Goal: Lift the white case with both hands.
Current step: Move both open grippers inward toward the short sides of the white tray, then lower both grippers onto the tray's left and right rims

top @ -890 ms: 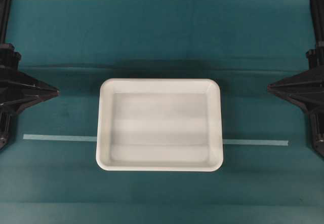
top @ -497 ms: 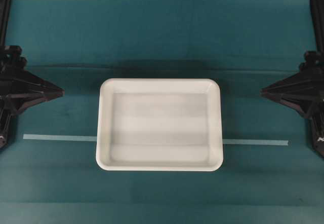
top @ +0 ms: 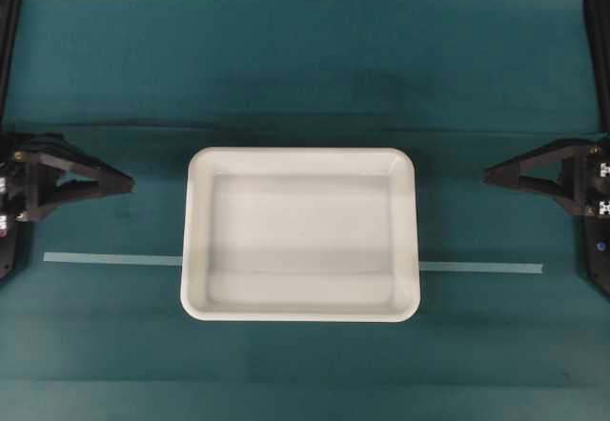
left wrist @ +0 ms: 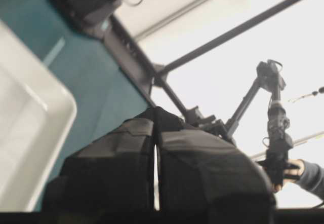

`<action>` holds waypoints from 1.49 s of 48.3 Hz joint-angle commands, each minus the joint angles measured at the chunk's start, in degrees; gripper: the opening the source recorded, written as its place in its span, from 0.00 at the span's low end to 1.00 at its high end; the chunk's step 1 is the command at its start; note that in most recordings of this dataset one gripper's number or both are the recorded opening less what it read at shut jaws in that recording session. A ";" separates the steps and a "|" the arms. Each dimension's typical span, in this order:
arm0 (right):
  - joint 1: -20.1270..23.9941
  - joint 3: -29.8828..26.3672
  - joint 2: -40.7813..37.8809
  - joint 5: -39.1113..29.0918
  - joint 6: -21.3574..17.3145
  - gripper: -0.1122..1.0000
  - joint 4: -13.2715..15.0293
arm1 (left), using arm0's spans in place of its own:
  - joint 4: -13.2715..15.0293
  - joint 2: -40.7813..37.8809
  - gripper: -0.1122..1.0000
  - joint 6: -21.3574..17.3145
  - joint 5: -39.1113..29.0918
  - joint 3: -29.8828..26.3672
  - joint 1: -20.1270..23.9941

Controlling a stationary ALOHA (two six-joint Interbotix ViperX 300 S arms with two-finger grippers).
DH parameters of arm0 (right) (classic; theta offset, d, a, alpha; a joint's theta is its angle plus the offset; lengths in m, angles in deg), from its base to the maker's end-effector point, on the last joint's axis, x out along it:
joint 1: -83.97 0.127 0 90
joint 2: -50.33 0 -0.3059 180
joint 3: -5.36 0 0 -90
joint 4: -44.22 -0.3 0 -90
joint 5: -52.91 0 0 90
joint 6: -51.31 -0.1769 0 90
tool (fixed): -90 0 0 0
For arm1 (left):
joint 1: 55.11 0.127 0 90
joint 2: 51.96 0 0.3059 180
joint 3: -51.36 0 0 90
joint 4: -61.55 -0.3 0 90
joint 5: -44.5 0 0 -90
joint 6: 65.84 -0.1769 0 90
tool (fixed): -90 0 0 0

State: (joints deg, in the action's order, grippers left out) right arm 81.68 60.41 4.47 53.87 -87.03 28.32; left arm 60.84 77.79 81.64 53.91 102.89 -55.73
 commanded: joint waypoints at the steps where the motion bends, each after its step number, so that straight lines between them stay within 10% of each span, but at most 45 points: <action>1: -0.09 -0.53 -2.64 -0.79 -1.67 0.11 -1.14 | -0.09 -2.20 0.07 2.37 -0.79 -1.14 -0.18; 18: 0.18 0.26 -7.21 -3.08 -9.05 0.11 -3.16 | -0.09 -5.98 0.07 9.14 -1.23 1.14 -0.88; 26: 0.00 1.67 -8.00 -0.53 -9.05 0.32 -3.16 | -0.09 -6.42 0.13 9.23 -1.67 1.23 -0.88; 40: -1.23 2.37 -8.00 -0.09 -8.70 0.92 -2.46 | -0.09 -7.82 0.78 10.90 -3.52 2.55 -0.97; 46: -2.11 3.25 -8.17 -0.79 -8.70 0.91 -2.29 | -0.09 -9.14 0.98 13.97 -3.34 4.57 -1.05; 72: 0.62 10.90 -17.93 6.42 -9.76 0.92 -3.25 | -0.53 -19.42 0.99 14.94 9.67 13.97 3.25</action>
State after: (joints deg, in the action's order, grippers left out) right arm 81.42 70.51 -10.21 56.68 -96.52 25.77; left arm 60.58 61.97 96.75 59.36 116.42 -52.83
